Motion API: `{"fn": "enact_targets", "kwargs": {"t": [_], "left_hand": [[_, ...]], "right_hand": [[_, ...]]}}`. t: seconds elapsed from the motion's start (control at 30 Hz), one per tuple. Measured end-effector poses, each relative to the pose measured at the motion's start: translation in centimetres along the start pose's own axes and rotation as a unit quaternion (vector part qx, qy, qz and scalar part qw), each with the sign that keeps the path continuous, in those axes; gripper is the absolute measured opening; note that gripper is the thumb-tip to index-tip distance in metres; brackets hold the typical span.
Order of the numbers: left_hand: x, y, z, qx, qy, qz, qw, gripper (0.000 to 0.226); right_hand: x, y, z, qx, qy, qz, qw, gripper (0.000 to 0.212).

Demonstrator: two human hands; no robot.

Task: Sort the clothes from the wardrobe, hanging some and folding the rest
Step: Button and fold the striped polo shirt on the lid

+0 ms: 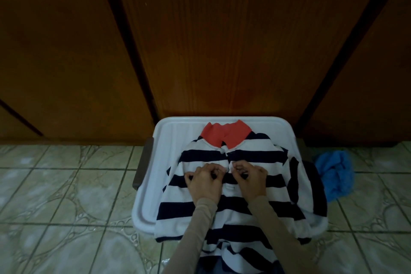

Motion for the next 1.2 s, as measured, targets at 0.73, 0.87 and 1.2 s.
{"fn": "enact_targets", "kwargs": {"t": [0.73,0.87,1.2], "left_hand": [[0.29,0.04,-0.02,-0.003,-0.013,0.052,0.999,0.028],[0.3,0.18,0.05,0.003,-0.02,0.083,0.996,0.033],[0.66,0.1,-0.47,0.025,-0.066,0.062,0.996,0.015]], "right_hand": [[0.0,0.03,-0.37,0.052,0.068,-0.005,0.996,0.01],[-0.14,0.1,-0.43,0.044,0.072,0.002,0.996,0.021],[-0.23,-0.1,-0.61,0.063,0.067,-0.055,0.994,0.012]]}}
Point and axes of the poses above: each hand's wrist, its own y-axis towards the middle knuckle, its own x-axis out of the back of the hand, z = x × y, the point moved 3 cm from there along y, towards the middle knuckle, and after that the axes turned 12 degrees about x, right-handed, at the moved point
